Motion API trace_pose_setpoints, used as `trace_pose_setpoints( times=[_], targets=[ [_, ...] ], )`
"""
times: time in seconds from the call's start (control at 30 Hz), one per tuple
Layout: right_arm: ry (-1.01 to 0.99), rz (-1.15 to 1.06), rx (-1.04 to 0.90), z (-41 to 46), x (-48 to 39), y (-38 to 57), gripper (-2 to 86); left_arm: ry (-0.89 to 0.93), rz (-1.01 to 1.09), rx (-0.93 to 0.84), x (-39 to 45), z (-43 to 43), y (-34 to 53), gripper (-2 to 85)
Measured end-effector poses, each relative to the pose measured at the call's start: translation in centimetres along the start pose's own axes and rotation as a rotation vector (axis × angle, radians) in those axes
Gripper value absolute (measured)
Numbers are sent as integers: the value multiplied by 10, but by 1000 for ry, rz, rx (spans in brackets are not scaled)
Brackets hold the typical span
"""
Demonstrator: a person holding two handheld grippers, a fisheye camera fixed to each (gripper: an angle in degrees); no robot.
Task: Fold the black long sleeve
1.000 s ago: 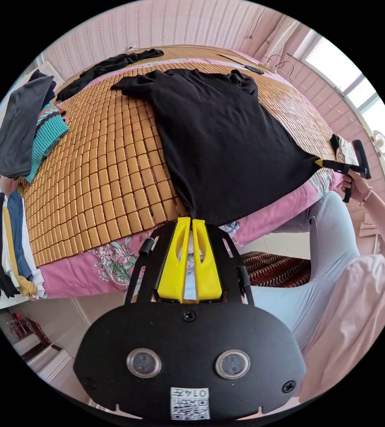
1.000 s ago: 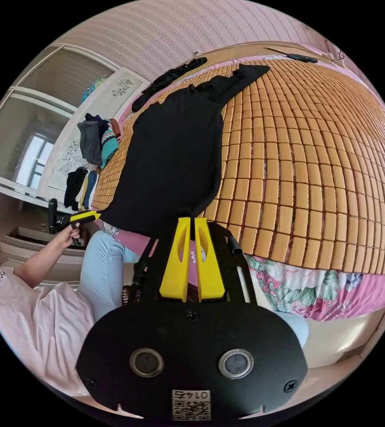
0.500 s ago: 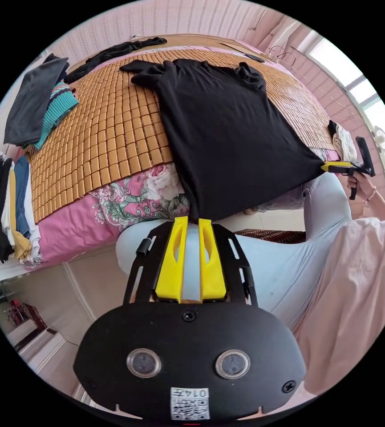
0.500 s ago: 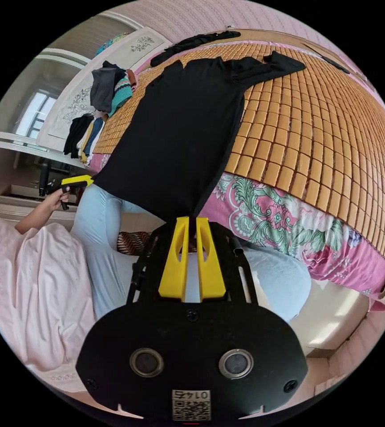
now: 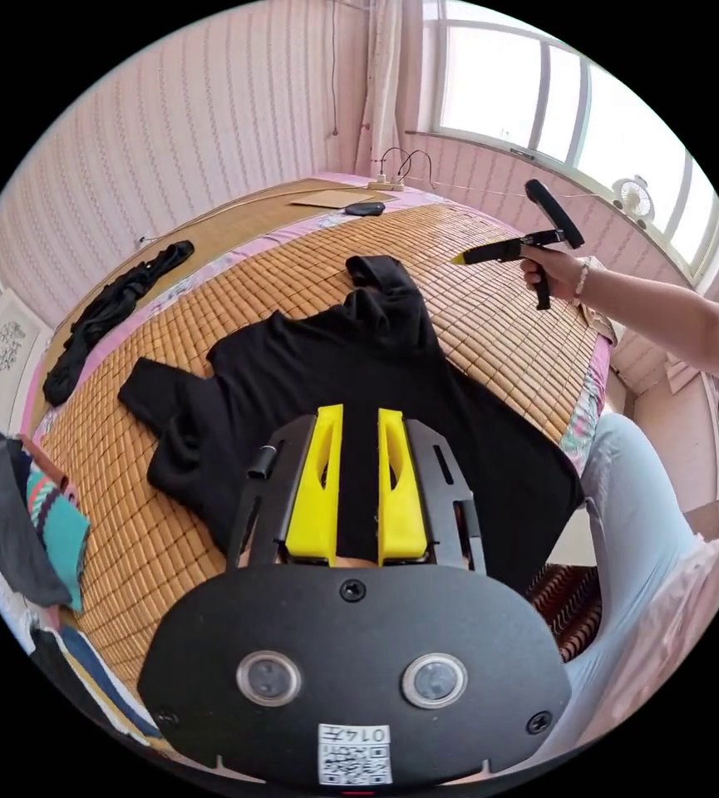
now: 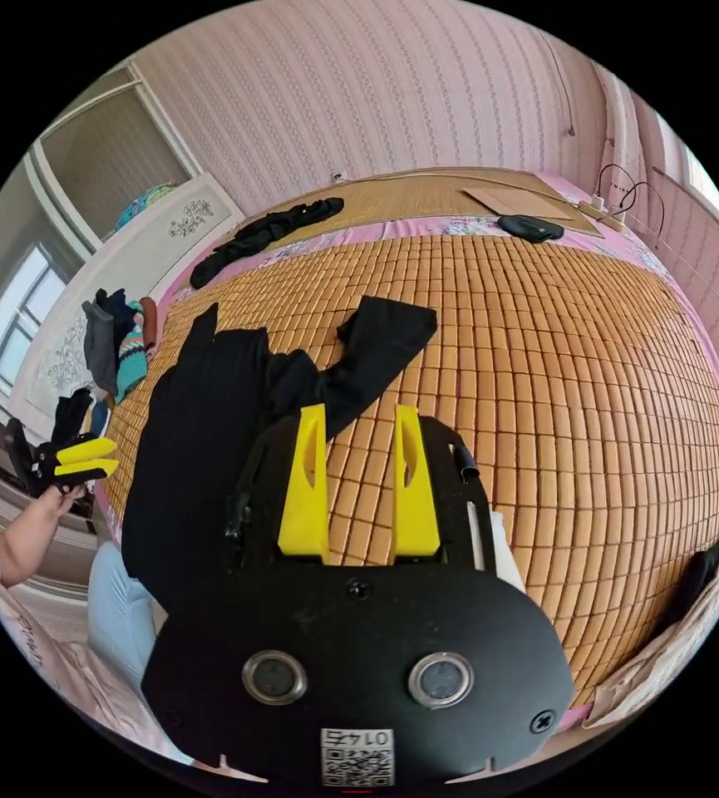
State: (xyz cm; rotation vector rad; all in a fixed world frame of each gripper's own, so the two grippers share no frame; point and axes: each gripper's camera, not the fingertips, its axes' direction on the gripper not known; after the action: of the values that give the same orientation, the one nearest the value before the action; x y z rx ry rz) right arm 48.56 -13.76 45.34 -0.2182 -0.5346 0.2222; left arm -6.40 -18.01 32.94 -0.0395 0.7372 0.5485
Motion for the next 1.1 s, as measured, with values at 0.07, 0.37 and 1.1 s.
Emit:
trace_pose_setpoints(
  times=[0.07,0.37,1.1],
  targets=[
    [14,53,7,18,16,-21,117,88,-39,11,-7,49,-51,84],
    [32,190,-39,72,62,-45,56,61,-82,-103,-15,174,-100,62],
    [152,334,92,-160,156,199,67,5,37,-49,24,189,-126,57]
  ],
)
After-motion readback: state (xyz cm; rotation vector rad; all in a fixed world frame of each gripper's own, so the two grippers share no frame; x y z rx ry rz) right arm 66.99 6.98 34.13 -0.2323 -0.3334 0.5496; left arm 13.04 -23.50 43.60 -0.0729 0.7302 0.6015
